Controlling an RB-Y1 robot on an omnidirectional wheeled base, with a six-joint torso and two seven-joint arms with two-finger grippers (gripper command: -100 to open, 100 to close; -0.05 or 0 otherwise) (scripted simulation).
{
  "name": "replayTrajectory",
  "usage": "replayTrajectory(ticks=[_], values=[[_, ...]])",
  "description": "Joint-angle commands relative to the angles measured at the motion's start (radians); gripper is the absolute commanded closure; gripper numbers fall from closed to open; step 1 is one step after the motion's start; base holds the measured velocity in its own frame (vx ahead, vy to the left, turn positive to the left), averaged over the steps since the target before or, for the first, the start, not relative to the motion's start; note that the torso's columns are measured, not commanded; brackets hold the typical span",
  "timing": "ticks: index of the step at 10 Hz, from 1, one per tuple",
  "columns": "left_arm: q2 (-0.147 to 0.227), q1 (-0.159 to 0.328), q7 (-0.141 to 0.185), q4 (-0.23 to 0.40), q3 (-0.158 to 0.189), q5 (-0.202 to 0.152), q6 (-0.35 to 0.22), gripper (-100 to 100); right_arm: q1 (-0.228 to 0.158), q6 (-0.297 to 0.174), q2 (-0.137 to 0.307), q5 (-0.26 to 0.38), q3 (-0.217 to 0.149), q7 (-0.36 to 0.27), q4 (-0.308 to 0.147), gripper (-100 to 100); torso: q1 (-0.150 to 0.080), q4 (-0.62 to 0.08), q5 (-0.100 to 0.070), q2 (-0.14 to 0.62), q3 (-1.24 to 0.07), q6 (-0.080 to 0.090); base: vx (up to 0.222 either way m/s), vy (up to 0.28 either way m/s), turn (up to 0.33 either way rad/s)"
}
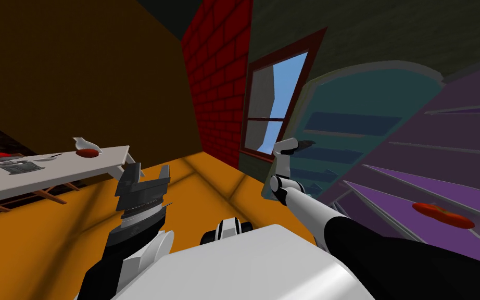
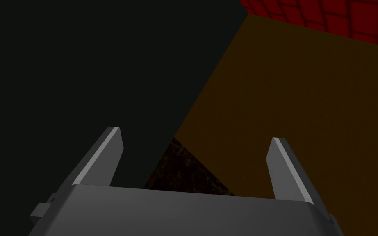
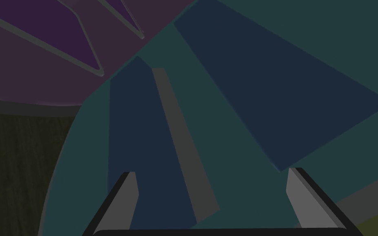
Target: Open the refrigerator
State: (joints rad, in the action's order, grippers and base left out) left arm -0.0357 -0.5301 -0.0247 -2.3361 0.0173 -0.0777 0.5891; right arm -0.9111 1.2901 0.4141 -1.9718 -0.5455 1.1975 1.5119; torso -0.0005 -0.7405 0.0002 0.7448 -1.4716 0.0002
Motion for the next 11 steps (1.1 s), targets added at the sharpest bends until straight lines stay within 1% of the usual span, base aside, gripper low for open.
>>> replayTrajectory(ticks=[1, 2, 4, 5, 6, 11], values=[[0.0, 0.0, 0.0, 0.0, 0.0, 0.0, 0.0, 0, -0.053, 0.021, 0.029, -0.005, 0.003, -0.049, -0.013, -100, 0.0, 0.002, 0.0, -0.004, -0.002, 0.0, -0.004, -0.011, 0.017], [0.0, 0.0, 0.0, 0.0, 0.0, 0.0, 0.0, 0, -0.078, 0.031, 0.041, -0.007, 0.005, -0.071, -0.015, -100, 0.0, 0.003, 0.0, -0.007, -0.004, 0.0, -0.001, -0.01, 0.022], [0.0, 0.0, 0.0, 0.0, 0.0, 0.0, 0.0, 0, -0.102, 0.042, 0.054, -0.009, 0.007, -0.094, -0.018, -100, 0.001, 0.003, 0.0, -0.008, -0.005, 0.0, 0.004, -0.006, 0.011], [0.0, 0.0, 0.0, 0.0, 0.0, 0.0, 0.0, 0, -0.094, 0.036, 0.05, -0.008, 0.007, -0.082, -0.021, -100, 0.001, 0.003, 0.0, -0.008, -0.005, 0.0, 0.0, 0.0, 0.0], [0.0, 0.0, 0.0, 0.0, 0.0, 0.0, 0.0, 0, -0.095, 0.037, 0.051, -0.008, 0.006, -0.085, -0.021, 0, 0.001, 0.003, 0.0, -0.007, -0.005, 0.0, 0.0, 0.0, 0.0], [0.0, 0.0, 0.0, 0.0, 0.0, 0.0, 0.0, 0, -0.095, 0.037, 0.051, -0.008, 0.006, -0.085, -0.021, 0, 0.0, 0.003, 0.0, -0.007, -0.004, 0.0, 0.0, 0.0, 0.0]])
